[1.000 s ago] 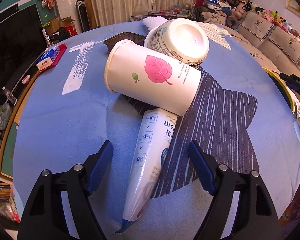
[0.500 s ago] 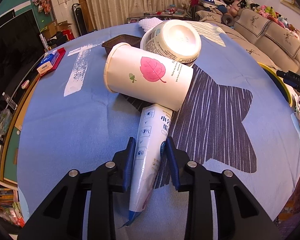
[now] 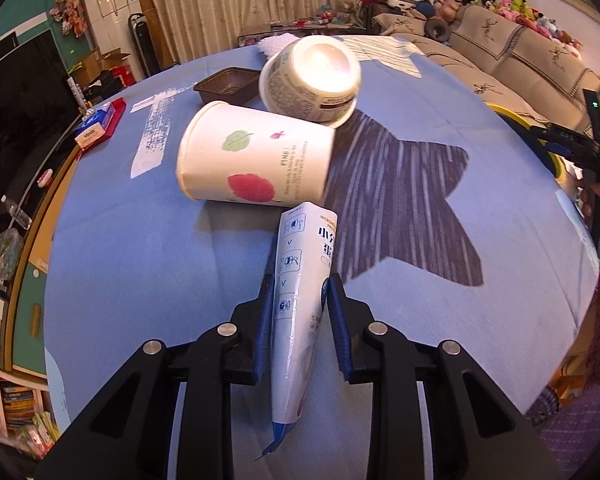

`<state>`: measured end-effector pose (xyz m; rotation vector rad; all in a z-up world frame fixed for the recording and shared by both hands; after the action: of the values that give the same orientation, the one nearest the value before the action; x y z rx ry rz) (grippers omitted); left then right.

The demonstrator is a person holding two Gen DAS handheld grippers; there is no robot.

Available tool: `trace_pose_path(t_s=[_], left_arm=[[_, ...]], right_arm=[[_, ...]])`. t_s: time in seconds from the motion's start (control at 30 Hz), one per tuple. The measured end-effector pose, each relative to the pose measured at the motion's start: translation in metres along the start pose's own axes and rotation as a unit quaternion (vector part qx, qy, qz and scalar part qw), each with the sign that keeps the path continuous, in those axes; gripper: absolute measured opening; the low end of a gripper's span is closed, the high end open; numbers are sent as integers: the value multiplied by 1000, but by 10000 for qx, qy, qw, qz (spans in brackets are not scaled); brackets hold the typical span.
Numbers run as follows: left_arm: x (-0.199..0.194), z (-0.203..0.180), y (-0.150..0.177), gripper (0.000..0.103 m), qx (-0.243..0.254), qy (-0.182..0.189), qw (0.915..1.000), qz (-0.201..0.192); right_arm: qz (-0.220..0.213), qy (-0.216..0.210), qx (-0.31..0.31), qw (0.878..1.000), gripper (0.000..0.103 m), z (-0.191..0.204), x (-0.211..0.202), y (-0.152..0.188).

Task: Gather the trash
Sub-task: 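Carry the white tube over the yellow bin and open the left gripper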

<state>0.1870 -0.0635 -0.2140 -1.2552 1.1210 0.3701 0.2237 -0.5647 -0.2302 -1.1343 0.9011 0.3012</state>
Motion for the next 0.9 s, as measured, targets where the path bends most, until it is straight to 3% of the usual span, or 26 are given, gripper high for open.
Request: trace_pose_path(t_s=[0.2,0.4,0.67,0.9], left_arm=[[-15,-22,-1,27,204,185,9995,-140],[-26,-67,-23,27,538,569,9962,-379],[-8,-150,-92,27,991,1330,9845,-575],[30,-242,-162,27,1464,1752,9718,-581]], right_arm=[[-92,-29,8,10000,64,-1,-11,2],[-241,118,46,9996,64,-15,-29,4],[-442,544,180,9974,66,-57,-50,12],[-402,767,454,9952,67,-99,-47,17]])
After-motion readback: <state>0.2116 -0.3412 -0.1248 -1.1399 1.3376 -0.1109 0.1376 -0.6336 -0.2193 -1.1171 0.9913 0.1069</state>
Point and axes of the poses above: each gripper's, at about its wrist camera, not at the fingertips, and x roughly the way its jaws point, z to its left, y to its underside, the point moved 6 cm from there along x, roughly the way its jaws point, and after that the axes turned 10 degrees about y, right-handed, at the moved point
